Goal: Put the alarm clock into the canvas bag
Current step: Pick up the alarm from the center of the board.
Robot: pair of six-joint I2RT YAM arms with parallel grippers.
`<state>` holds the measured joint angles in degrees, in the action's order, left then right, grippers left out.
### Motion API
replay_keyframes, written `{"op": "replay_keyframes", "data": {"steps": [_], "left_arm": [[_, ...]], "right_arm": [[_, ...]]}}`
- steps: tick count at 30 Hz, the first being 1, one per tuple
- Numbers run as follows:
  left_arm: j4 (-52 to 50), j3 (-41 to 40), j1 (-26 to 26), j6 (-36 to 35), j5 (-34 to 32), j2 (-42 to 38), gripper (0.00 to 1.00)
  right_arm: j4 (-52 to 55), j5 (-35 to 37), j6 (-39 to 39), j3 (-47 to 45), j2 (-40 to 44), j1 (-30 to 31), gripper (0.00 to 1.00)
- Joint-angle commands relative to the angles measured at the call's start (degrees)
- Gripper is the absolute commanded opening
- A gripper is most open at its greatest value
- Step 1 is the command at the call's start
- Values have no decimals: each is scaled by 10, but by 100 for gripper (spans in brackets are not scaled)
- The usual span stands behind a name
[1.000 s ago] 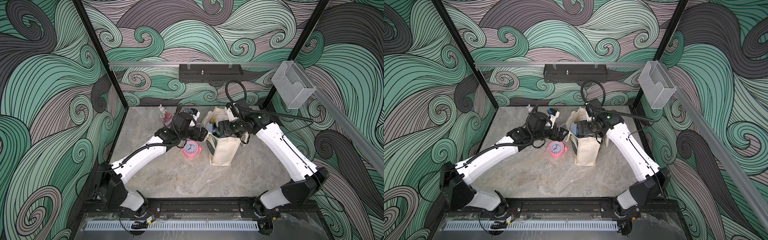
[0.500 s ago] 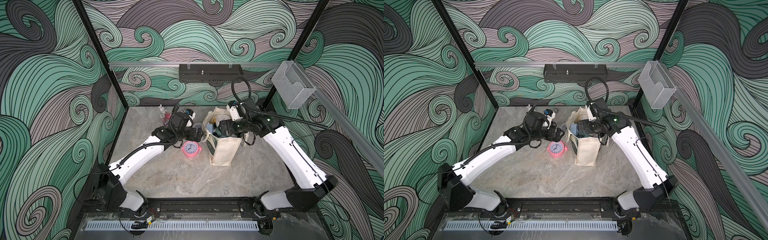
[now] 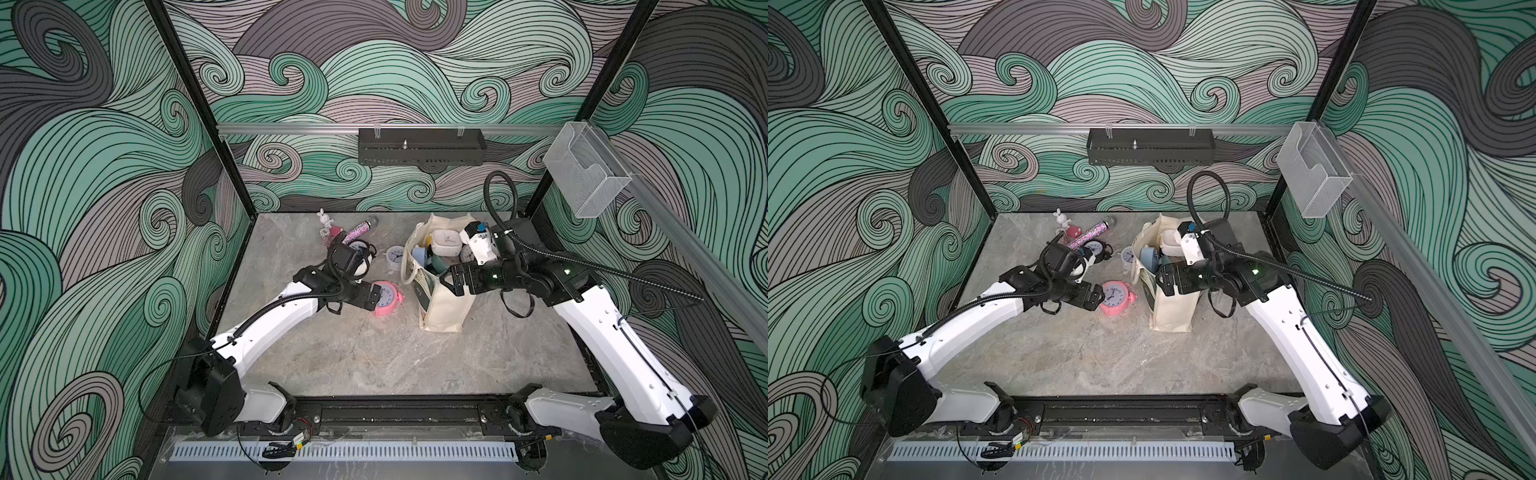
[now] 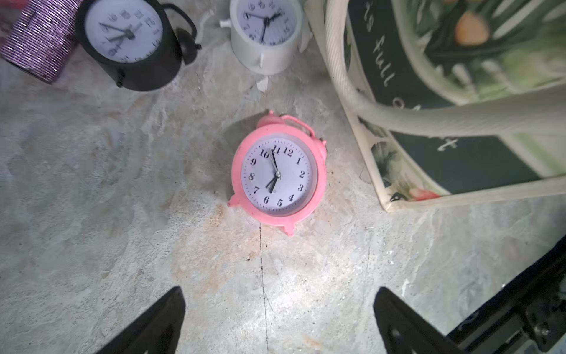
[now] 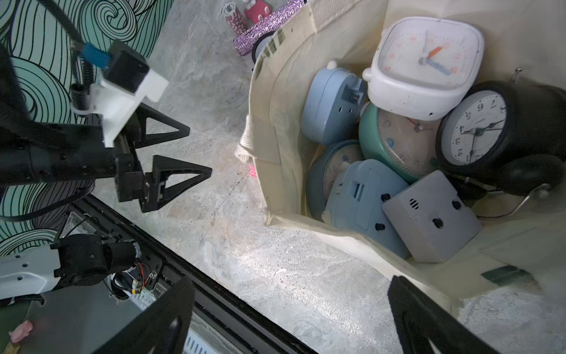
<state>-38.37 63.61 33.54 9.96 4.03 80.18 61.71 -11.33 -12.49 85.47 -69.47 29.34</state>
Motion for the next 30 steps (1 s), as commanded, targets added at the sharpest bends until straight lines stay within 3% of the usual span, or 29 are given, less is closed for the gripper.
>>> {"op": "replay_keyframes", "data": {"steps": [1, 3, 15, 21, 30], "left_arm": [[-44, 13, -2, -81, 6, 48, 99], [-40, 15, -2, -108, -22, 78, 99], [69, -4, -17, -265, -32, 163, 99], [111, -7, -32, -319, 5, 178, 99], [57, 58, -45, -342, 72, 240, 99]], "right_arm": [[-21, -40, -5, -13, 20, 2, 100], [-29, -57, -11, -22, 26, 5, 100], [39, -87, 1, -48, 83, 15, 100], [41, -123, -9, -66, 115, 15, 100], [40, -117, -8, -71, 118, 15, 100]]}}
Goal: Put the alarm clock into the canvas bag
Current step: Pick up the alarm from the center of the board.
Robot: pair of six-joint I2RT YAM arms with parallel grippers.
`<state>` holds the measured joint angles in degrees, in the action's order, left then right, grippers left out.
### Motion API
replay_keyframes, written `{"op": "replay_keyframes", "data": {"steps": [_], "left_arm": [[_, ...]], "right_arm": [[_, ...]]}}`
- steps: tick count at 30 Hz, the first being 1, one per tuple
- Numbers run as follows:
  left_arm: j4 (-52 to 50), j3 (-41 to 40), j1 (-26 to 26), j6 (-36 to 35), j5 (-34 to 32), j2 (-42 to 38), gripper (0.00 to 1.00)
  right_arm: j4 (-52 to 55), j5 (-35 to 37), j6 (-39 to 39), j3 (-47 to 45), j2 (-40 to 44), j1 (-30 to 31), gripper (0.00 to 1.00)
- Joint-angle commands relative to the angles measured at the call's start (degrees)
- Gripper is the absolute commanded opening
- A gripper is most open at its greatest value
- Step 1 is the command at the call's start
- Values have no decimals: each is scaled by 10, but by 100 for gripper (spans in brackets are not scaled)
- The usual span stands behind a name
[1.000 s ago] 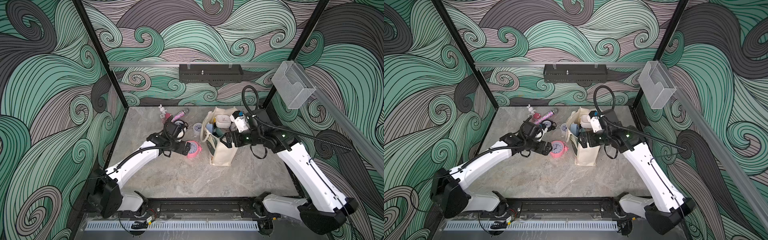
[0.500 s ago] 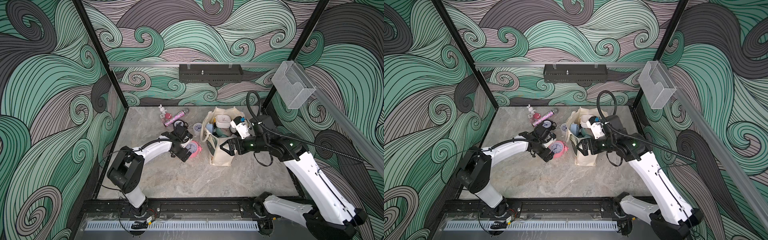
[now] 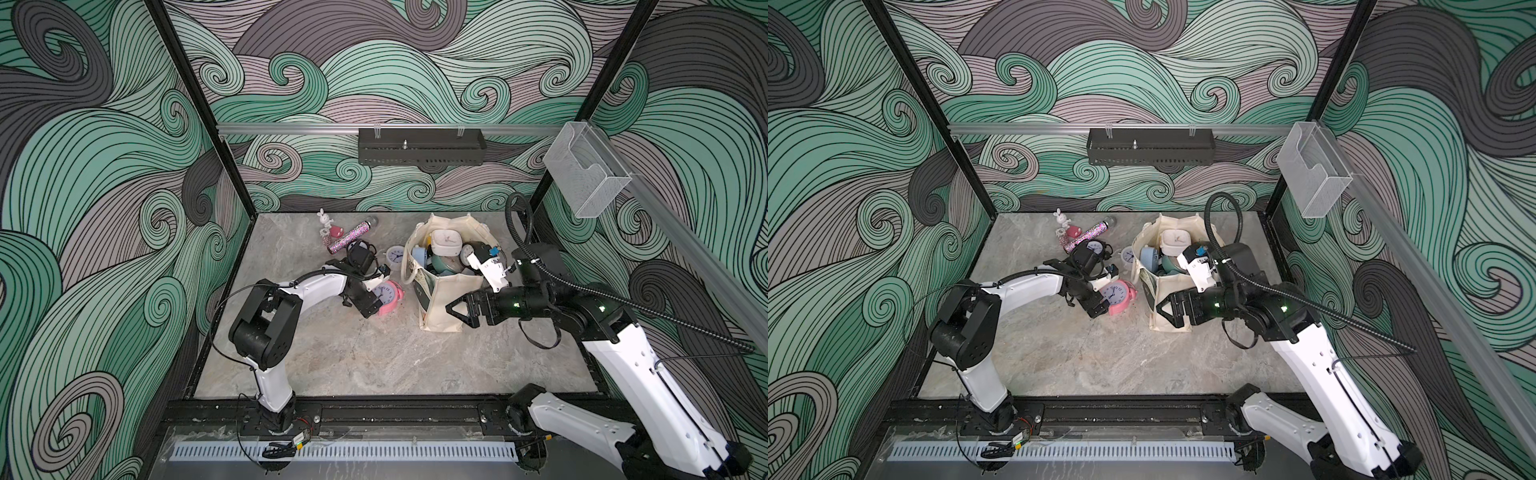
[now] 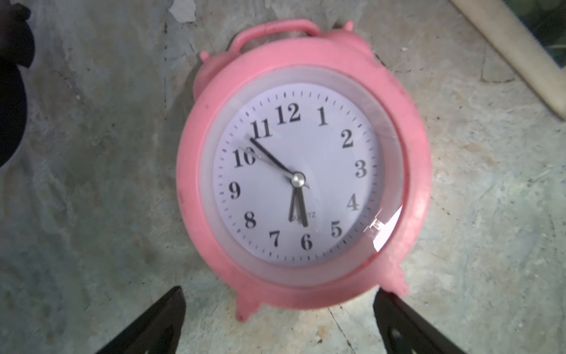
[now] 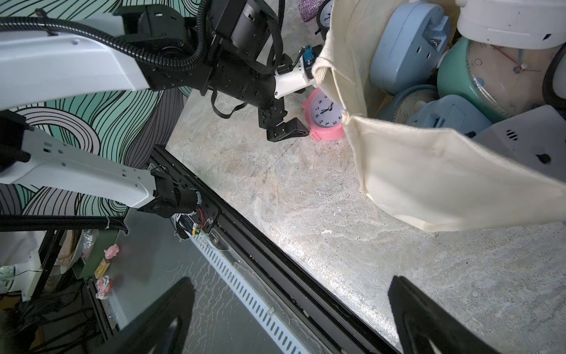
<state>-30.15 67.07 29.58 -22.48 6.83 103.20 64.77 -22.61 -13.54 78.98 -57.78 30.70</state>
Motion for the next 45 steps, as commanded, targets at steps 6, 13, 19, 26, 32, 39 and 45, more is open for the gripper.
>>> {"op": "replay_keyframes", "data": {"steps": [6, 13, 19, 26, 32, 39, 45], "left_arm": [[-27, 27, -6, 24, 80, -1, 99], [-47, 40, -7, 86, 117, -2, 99], [-42, 32, -5, 170, 110, -15, 99], [-36, 16, 34, 257, 43, -37, 99], [-42, 25, 59, 285, -13, -27, 99], [-50, 40, 64, 303, -57, -6, 99], [-53, 48, 74, 324, -56, 5, 99]], "right_arm": [[7, -4, 4, -13, -5, 2, 100], [0, -2, 4, -19, -9, 2, 100], [-3, -1, 7, -23, -10, 2, 100], [-7, -1, 8, -29, -12, 2, 100], [-7, -1, 3, -27, -9, 2, 100], [-1, -1, -2, -27, 3, 2, 100], [-1, -2, -1, -31, 2, 2, 100]]}}
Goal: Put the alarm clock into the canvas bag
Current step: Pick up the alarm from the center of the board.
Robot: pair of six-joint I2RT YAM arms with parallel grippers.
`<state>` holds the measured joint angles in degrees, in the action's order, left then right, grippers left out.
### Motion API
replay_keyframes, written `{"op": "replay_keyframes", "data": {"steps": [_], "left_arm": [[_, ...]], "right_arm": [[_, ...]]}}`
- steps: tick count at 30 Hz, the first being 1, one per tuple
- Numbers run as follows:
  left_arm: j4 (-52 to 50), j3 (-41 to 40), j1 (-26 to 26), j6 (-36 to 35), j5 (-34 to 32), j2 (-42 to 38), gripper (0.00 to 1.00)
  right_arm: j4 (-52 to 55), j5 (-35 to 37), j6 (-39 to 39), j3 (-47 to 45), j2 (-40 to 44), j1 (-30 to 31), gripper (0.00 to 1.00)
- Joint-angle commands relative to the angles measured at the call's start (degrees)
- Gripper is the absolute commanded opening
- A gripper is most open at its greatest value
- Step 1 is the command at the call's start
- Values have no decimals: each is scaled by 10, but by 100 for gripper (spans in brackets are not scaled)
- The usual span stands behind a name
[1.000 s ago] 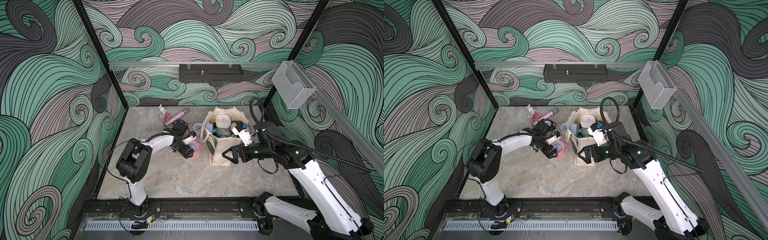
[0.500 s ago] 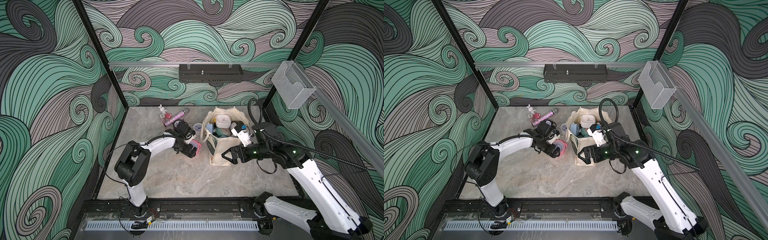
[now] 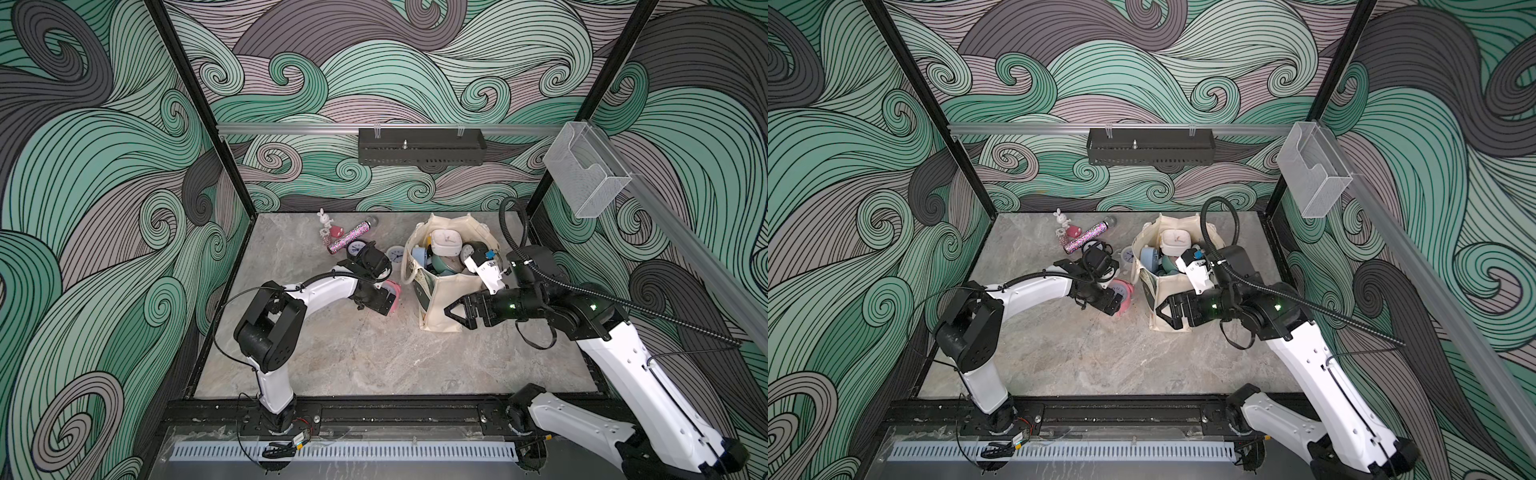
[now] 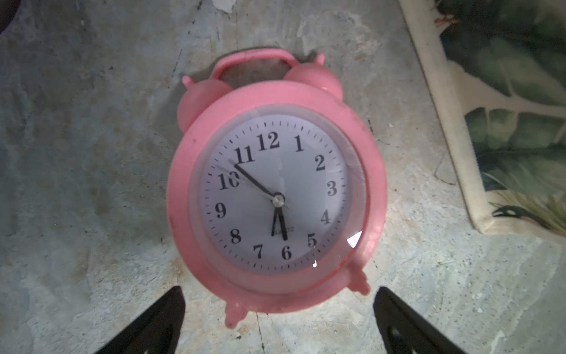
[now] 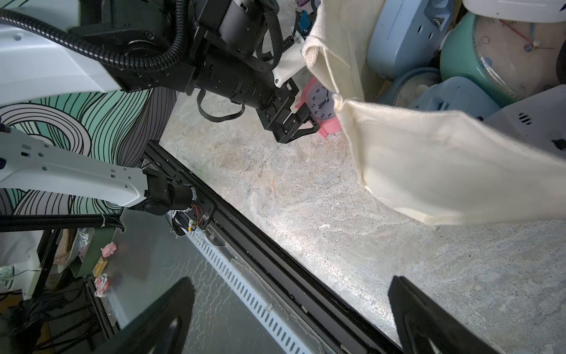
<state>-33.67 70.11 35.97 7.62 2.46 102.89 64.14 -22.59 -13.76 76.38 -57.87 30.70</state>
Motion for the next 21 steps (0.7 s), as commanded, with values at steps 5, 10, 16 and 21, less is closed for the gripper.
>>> {"op": "replay_keyframes", "data": {"steps": [5, 10, 16, 21], "left_arm": [[-11, 14, 22, 40, -9, 10, 99], [-10, 13, 27, 59, -21, 13, 99], [-6, 19, 31, 78, -35, 26, 99], [-8, 27, 34, 93, -51, 44, 99]], "right_arm": [[4, -4, 3, -6, 0, 3, 100], [4, -1, 5, -9, 0, 2, 100], [4, 0, 6, -10, 1, 2, 100], [3, 1, 6, -9, 1, 2, 100]]}}
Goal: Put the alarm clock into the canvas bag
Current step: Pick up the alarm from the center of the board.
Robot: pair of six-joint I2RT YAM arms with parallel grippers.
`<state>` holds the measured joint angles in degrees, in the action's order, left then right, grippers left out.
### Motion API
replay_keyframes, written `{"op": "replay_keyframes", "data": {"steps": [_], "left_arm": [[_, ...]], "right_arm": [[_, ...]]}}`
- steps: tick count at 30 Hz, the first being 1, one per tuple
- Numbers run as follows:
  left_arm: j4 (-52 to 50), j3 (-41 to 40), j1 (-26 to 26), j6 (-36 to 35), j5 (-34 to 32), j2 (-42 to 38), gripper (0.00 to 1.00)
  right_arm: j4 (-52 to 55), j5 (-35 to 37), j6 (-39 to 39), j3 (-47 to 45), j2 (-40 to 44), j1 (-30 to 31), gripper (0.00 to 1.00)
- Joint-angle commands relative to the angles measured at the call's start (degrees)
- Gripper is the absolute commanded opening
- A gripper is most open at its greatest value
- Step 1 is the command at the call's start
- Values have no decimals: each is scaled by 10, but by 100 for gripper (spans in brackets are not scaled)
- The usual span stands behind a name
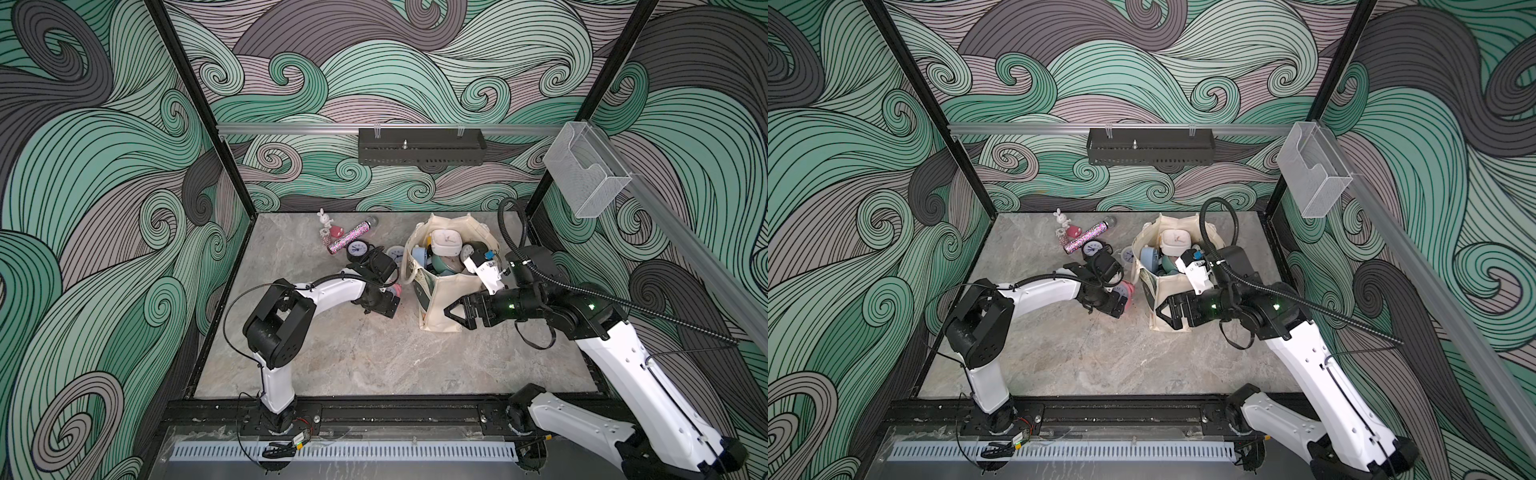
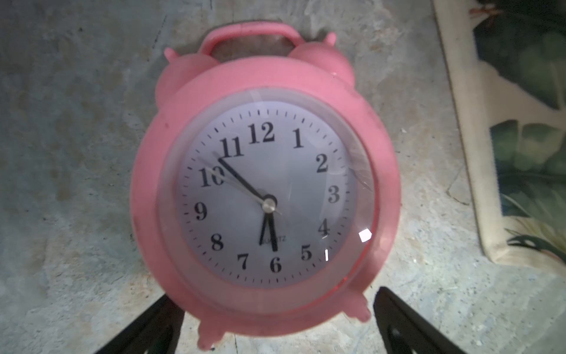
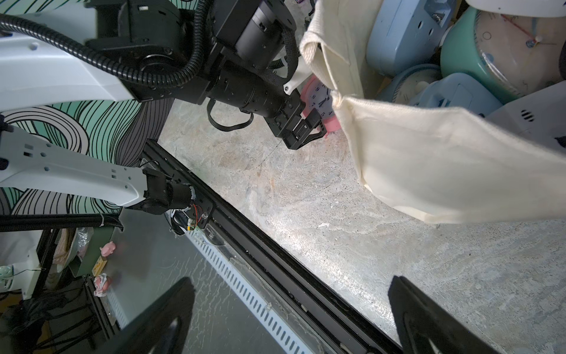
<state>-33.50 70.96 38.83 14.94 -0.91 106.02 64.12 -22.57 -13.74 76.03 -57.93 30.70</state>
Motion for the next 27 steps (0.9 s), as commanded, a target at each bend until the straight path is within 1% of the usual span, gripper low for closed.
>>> {"op": "replay_keyframes", "data": {"steps": [1, 9, 11, 15, 21, 24, 27], "left_arm": [[-7, 18, 5, 24, -19, 14, 99], [-3, 23, 8, 37, -31, 34, 98], [-1, 24, 8, 37, -33, 38, 96], [6, 29, 9, 36, -38, 47, 87], [11, 32, 10, 32, -38, 52, 82], [16, 24, 12, 30, -44, 44, 78], [31, -1, 13, 35, -45, 17, 76]], "right_arm": [[4, 3, 6, -5, 2, 3, 100], [1, 3, 6, -6, -2, 2, 100], [0, 4, 6, -7, -3, 2, 100], [-1, 4, 5, -8, -4, 2, 100], [-2, 6, 3, -9, -4, 2, 100], [-2, 10, 1, -8, -6, 2, 100], [-4, 17, 3, -2, -7, 2, 100]]}}
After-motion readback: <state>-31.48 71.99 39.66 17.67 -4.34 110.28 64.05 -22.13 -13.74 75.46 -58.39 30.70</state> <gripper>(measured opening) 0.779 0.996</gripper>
